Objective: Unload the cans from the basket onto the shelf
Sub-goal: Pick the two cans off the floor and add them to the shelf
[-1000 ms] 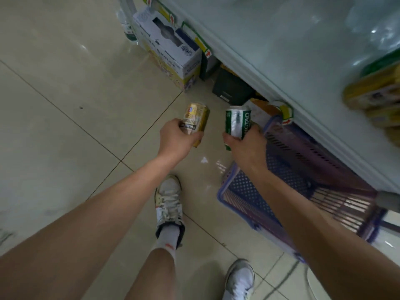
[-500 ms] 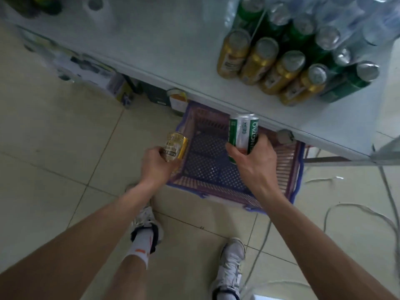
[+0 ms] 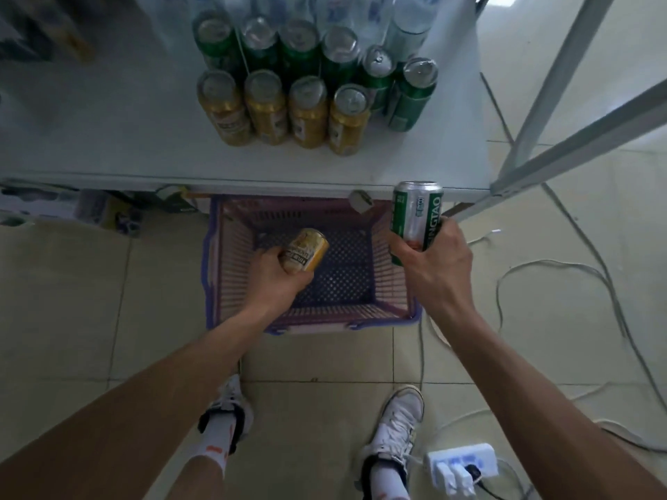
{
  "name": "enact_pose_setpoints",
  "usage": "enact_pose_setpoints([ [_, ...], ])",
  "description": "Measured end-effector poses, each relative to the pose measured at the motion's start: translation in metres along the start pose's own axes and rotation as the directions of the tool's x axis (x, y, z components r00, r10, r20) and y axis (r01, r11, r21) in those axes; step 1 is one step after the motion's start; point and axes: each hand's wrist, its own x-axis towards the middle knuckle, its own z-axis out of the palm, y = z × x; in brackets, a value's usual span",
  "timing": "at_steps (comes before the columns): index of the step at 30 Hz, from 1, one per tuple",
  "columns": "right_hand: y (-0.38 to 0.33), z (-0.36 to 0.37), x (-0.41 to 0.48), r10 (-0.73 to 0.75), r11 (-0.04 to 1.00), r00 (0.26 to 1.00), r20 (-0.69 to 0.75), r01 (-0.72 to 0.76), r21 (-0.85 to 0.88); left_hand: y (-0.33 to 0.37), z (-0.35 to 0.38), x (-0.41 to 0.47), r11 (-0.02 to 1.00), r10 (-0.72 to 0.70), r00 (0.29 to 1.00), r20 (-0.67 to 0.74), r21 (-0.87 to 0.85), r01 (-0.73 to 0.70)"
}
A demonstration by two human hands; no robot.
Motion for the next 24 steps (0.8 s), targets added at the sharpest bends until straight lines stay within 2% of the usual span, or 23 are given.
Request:
enact_pose_setpoints([
  [6, 0.021, -0.023, 0.016, 0.032, 0.999, 0.999, -0.025, -0.033, -0.013, 0.054, 0.015, 0.0, 0.988, 0.154, 0.983, -0.098, 0.037, -0.151],
  [13, 0.024, -0.038, 0.051, -0.037, 0.999, 0.994, -0.102, 0.033, -0.037, 0.118, 0.014, 0.005, 0.923, 0.373, 0.911, -0.175, -0.033, -0.384],
  [17, 0.012, -0.036, 0.076, -0.067, 0.998, 0.987, -0.143, 0.067, -0.01, 0.144, 0.012, 0.02, 0.876, 0.477, 0.848, -0.229, 0.052, -0.479],
  [24, -0.007, -0.017, 0.103, -0.191, 0.979, 0.974, -0.118, 0.182, -0.09, 0.179, 0.015, 0.052, 0.793, 0.609, 0.761, -0.222, 0.195, -0.577],
])
